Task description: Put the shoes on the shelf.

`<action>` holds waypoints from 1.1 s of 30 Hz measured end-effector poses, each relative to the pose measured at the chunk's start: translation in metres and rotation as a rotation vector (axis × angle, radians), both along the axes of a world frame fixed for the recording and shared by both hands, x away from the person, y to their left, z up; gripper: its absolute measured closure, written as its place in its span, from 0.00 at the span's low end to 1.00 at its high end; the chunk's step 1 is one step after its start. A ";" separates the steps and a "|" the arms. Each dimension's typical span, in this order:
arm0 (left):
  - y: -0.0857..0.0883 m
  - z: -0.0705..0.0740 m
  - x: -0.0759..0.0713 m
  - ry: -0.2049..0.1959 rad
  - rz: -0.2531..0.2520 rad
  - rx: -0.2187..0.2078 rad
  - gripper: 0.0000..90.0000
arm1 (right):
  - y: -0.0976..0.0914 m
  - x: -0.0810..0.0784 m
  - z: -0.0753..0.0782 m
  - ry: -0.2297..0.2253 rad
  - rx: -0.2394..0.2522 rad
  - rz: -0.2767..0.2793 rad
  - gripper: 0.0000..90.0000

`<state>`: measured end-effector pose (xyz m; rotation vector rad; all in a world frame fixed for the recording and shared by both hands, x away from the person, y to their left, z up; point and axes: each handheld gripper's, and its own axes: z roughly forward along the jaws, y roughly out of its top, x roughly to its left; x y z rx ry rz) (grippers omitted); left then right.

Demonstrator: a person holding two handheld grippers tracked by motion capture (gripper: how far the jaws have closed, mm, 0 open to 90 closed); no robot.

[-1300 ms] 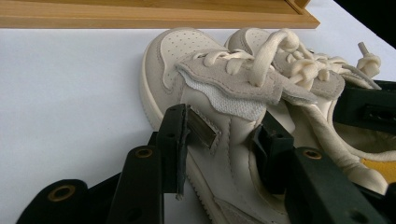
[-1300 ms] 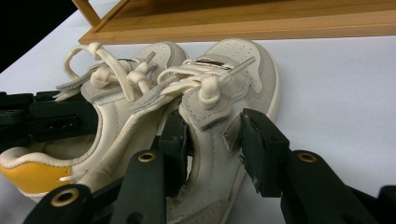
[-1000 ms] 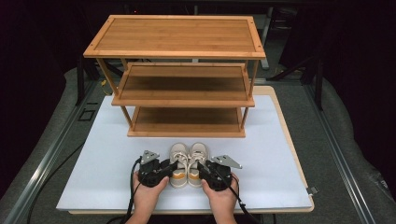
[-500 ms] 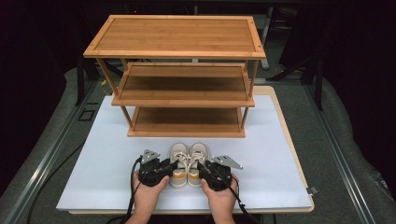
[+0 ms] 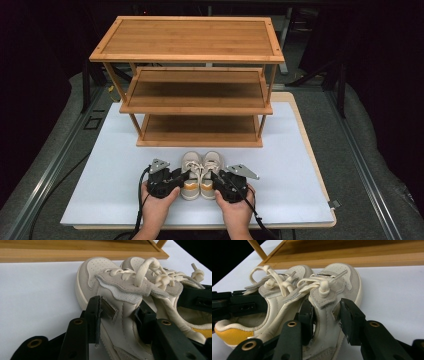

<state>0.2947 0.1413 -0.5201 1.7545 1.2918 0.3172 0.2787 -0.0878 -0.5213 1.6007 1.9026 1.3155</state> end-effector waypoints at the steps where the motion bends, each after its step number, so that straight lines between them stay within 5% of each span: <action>1: 0.000 0.001 0.000 0.001 -0.002 -0.002 0.68 | 0.000 0.000 0.001 -0.004 -0.004 -0.012 0.72; 33: 0.000 0.057 0.008 -0.060 -0.009 -0.021 0.68 | -0.001 0.004 0.056 -0.075 -0.008 -0.021 0.72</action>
